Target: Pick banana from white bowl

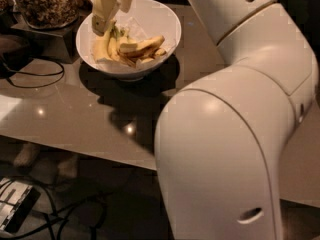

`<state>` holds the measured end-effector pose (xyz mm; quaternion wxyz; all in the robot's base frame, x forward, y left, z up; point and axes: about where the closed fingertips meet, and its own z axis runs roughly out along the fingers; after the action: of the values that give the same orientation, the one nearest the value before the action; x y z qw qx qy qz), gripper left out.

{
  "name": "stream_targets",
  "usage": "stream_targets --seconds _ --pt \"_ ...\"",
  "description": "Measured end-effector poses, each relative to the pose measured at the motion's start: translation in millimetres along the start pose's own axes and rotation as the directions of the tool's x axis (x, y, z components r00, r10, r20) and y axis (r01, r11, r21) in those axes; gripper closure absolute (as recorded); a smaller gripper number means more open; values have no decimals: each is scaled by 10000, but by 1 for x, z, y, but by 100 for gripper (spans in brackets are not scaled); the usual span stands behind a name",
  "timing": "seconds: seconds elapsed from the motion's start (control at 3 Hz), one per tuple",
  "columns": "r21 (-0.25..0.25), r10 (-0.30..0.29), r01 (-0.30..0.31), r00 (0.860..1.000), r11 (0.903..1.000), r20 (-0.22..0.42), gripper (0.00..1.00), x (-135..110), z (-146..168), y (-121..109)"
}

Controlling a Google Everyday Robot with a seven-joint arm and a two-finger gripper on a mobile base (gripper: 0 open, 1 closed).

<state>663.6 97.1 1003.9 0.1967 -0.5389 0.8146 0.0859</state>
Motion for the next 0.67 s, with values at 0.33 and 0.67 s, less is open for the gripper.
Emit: stream_targets --seconds 0.33,0.67 --pt "-45 365 -367 9986 9993 -371 30 6 19 -8" --pt "-97 704 -715 9939 9974 -852 27 17 42 -17"
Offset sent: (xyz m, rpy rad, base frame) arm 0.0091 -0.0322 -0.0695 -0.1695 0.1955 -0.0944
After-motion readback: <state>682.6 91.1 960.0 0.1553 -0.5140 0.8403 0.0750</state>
